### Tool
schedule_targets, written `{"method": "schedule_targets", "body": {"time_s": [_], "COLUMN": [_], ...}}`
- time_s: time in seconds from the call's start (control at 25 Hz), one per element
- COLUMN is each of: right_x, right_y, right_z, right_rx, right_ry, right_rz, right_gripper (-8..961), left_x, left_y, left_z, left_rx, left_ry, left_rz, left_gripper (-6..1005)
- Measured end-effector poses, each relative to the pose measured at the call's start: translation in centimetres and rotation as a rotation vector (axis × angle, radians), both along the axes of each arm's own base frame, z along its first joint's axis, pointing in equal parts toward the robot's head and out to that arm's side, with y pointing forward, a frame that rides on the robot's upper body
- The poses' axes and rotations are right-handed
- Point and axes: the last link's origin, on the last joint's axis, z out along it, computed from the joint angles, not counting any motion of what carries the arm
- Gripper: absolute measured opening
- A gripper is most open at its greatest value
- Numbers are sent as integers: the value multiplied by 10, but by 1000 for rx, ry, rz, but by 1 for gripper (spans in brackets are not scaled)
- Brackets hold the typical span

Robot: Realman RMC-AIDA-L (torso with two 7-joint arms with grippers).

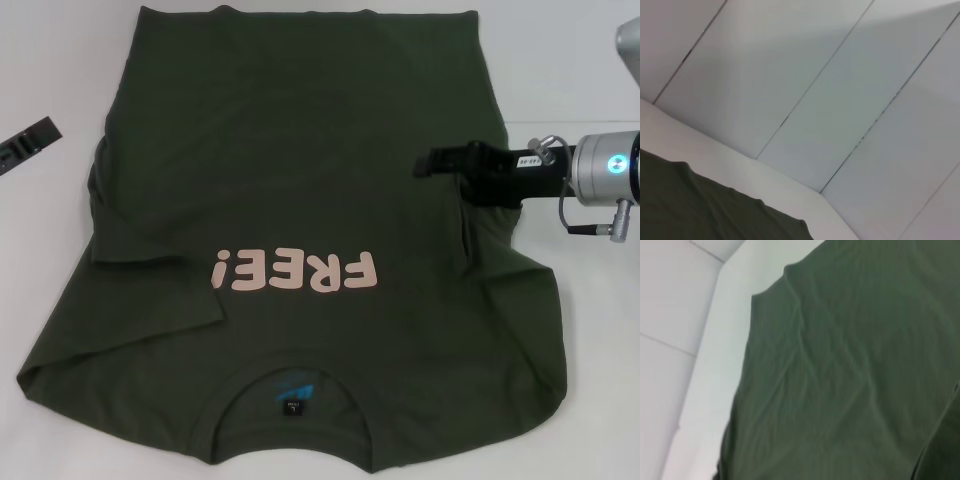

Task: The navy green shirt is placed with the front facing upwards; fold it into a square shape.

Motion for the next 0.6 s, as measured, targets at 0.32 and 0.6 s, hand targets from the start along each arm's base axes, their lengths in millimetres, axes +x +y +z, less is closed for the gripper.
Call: {"method": "schedule_targets", "body": {"time_s": [0.32,0.6], "right_x": [-1,-3], "right_y": [0,0], "right_z": [0,1], "right_rx": [-51,-57], "right_ry": [-88,-62], "right_rz": [46,21], "right_gripper": [688,721], "left_x": [-5,-6], "left_y": [-2,-3], "left_z": [4,3], "left_rx": [2,-2], "left_ry": [-21,-30], "left_rz": [27,29], "left_gripper": [722,722]}}
